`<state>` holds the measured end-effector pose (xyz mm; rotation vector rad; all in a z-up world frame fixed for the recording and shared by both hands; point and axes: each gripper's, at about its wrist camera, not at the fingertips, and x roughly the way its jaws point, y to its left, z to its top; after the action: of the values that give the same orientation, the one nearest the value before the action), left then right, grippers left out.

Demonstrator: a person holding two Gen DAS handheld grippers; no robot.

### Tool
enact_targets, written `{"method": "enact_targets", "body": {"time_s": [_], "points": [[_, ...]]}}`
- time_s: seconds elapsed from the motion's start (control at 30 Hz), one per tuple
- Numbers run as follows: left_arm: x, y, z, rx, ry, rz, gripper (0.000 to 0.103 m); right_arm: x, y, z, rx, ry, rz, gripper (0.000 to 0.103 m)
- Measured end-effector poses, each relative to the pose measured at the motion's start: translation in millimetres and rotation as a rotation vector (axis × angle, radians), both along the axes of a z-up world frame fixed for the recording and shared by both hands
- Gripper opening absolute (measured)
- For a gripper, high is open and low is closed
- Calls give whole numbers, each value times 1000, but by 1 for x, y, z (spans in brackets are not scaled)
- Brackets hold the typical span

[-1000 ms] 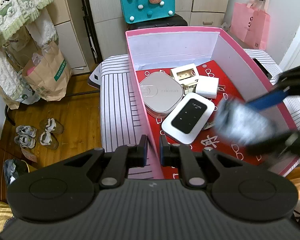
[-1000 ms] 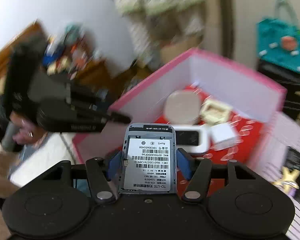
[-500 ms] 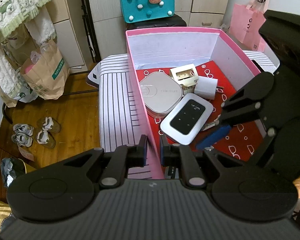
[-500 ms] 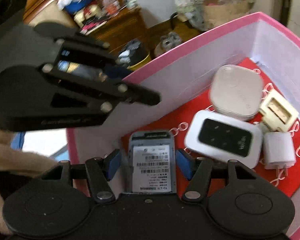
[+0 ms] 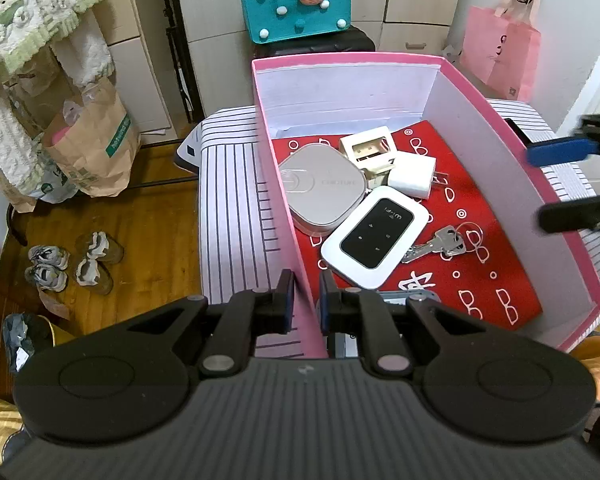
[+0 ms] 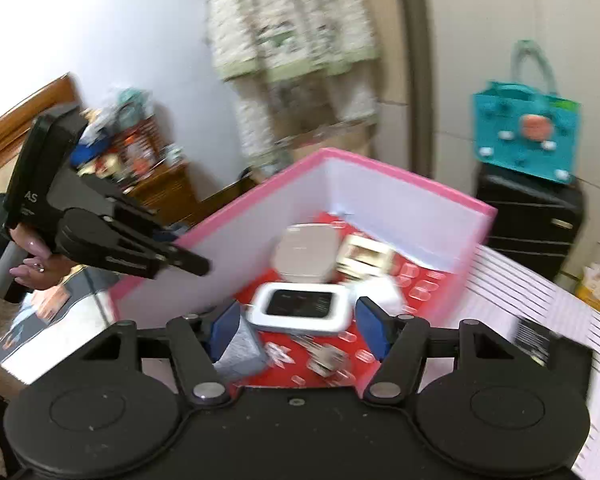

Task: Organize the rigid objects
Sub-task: 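Move the right gripper to the black charger case and grasp it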

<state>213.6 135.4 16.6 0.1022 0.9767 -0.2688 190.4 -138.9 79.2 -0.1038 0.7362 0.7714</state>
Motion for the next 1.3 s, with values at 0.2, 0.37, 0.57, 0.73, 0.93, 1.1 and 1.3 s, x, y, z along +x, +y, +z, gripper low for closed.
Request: {"method": "enact_targets", "body": {"time_s": [0.2,0.37,0.57,0.73,0.93,1.1,1.3], "points": [[0,-4,0,17,-1,7,12,-19,-51,-7,30,-7,-137,70],[1,-4,0,8,6,16,12,-31,-91,-23,159,13,-305,69],[2,-2,1,-11,18,37,12,-46,-139,-46,217,-9,-498,70],[6,-2,2,-2,41,42,12,-41,-158,-70,189,2,-579,70],[20,1,6,-15,114,50,12,-17,-152,-87,59,-57,-594,70],[32,5,5,-38,129,62,12,10,-147,-96,-4,-79,-597,71],[48,8,4,-61,114,76,11,49,-139,-101,-70,-77,-604,71]]}}
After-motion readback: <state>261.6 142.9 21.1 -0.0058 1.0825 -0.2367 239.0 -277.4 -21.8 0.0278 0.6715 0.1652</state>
